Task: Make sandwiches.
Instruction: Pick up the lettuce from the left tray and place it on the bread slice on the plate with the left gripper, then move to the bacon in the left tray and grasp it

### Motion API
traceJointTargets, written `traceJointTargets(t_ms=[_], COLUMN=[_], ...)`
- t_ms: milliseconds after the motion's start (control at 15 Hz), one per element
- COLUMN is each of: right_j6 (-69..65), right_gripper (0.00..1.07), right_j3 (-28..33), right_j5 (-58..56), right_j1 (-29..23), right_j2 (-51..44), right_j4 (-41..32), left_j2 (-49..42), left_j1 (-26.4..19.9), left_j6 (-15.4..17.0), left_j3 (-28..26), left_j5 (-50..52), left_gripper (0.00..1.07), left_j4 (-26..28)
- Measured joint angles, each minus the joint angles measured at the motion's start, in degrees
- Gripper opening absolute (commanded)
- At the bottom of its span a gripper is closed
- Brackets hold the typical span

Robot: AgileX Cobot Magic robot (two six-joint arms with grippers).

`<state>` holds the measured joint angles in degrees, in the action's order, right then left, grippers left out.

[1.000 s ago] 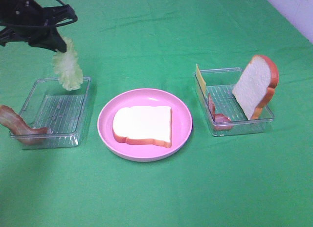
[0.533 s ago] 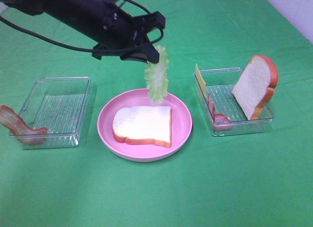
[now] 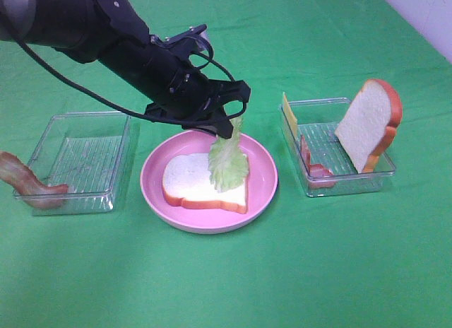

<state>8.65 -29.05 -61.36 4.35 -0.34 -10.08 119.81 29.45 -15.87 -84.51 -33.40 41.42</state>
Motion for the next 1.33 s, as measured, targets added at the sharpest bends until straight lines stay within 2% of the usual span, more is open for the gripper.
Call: traceJointTargets(t_ms=[67, 133, 333, 400, 467, 600, 667, 800, 867, 933, 1000, 1067, 1267, 1333], right_j6=[0.00, 0.00, 0.00, 0.00, 0.00, 0.00, 0.00, 0.00, 0.00, 0.00, 0.00, 0.00, 0.00, 0.00], right_gripper=[0.69, 0.69, 0.69, 0.69, 0.69, 0.69, 0.69, 0.69, 0.69, 0.69, 0.69, 0.69, 0.69, 0.69], right_j3=[0.00, 0.00, 0.00, 0.00, 0.00, 0.00, 0.00, 0.00, 0.00, 0.00, 0.00, 0.00, 0.00, 0.00], right_j5=[0.00, 0.00, 0.00, 0.00, 0.00, 0.00, 0.00, 0.00, 0.00, 0.00, 0.00, 0.00, 0.00, 0.00], right_j1=[0.00, 0.00, 0.00, 0.00, 0.00, 0.00, 0.00, 0.00, 0.00, 0.00, 0.00, 0.00, 0.00, 0.00], right_j2=[0.00, 0.00, 0.00, 0.00, 0.00, 0.00, 0.00, 0.00, 0.00, 0.00, 0.00, 0.00, 0.00, 0.00], right_j4=[-0.23, -0.29, -0.29, -0.29, -0.29, -0.29, -0.29, -0.34, -0.34, -0.34, -0.34, -0.34, -0.34, -0.34], left_j2=[0.52, 1.15, 1.83, 1.83, 1.26, -1.09, -1.09, -5.56, -7.68, -10.60, -12.43, -14.32, -17.53, -17.53], left_j1=[0.00, -0.06, -0.17, -0.17, -0.17, -0.17, -0.17, -0.17, -0.17, -0.17, -0.17, -0.17, -0.17, -0.17], left_j6=[3.67, 6.25, 10.14, 10.26, 10.49, 10.89, 10.89, 15.41, 18.68, 24.47, 27.22, 29.28, 31.74, 31.74], left_j3=[0.00, 0.00, 0.00, 0.00, 0.00, 0.00, 0.00, 0.00, 0.00, 0.00, 0.00, 0.00, 0.00, 0.00], left_j5=[0.00, -0.97, -2.64, -2.52, -2.18, -2.18, -2.18, -3.55, -5.33, -8.48, -10.37, -13.41, -23.72, -23.72], left_gripper=[0.00, 0.02, 0.56, 0.69, 0.72, 0.72, 0.72, 0.72, 0.72, 0.72, 0.72, 0.72, 0.73, 0.73], left_j4=[-3.67, -4.81, -7.10, -7.96, -10.03, -14.55, -14.55, -22.98, -27.56, -33.52, -36.33, -38.62, -44.12, -44.12])
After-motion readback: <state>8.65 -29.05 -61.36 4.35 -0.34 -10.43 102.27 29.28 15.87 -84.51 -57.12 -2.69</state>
